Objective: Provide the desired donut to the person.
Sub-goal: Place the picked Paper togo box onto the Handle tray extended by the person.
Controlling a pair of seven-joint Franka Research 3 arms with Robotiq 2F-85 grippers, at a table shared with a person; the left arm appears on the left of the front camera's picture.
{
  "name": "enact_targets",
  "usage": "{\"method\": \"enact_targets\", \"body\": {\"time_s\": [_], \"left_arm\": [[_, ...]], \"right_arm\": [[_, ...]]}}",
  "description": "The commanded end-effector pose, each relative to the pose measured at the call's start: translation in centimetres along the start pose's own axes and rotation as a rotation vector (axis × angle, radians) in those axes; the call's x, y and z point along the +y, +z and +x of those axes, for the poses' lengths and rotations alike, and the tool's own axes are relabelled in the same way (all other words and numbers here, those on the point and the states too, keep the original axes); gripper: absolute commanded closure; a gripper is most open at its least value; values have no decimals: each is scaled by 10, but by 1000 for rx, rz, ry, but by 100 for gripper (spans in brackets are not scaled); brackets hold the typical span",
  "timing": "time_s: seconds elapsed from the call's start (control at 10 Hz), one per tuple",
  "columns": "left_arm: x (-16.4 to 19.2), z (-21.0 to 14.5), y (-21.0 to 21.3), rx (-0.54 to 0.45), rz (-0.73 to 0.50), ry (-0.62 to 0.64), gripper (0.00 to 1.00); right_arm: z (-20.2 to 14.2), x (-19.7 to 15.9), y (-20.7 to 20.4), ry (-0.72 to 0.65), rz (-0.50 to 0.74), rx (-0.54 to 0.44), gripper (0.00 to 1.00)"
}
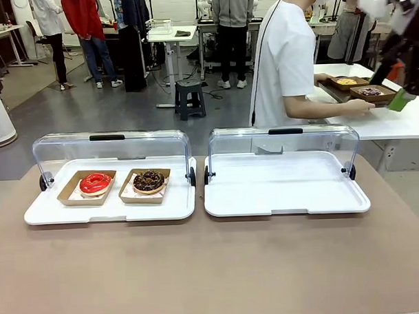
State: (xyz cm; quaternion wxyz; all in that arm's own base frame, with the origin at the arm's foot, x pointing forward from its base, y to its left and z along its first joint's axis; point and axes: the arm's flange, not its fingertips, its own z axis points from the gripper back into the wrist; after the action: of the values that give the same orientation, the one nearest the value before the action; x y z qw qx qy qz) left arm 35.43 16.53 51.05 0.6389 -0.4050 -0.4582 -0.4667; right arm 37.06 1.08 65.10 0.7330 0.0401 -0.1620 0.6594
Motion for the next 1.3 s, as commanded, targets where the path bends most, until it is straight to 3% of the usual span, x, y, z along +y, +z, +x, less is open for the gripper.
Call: {"method": "enact_targets", "body": {"time_s": [0.0,0.1,0.2,0.3,0.5,0.8,1.2], "left_arm": [[-1,1,1,-8,-3,-6,0],[-1,1,1,-8,-3,-6,0],[-1,1,1,-8,-3,-6,0],[-1,1,1,-8,-3,-6,0],[-1,1,1,-8,-3,-6,0],[-1,1,1,-8,-3,-6,0],[-1,1,1,-8,-3,-6,0]], "right_arm": [[-56,-29,-8,-1,29,-222,0],[-89,-38,-10,-27,96,-438,0],[-124,-42,-9,-29,125,-587,0],[-149,-40,-3,-48,149,-706,0],[-192,-31,5,-98,154,-842,0],[-255,-17,18,-232,72,-859,0],[-297,-21,3,-374,29,-746,0]]}}
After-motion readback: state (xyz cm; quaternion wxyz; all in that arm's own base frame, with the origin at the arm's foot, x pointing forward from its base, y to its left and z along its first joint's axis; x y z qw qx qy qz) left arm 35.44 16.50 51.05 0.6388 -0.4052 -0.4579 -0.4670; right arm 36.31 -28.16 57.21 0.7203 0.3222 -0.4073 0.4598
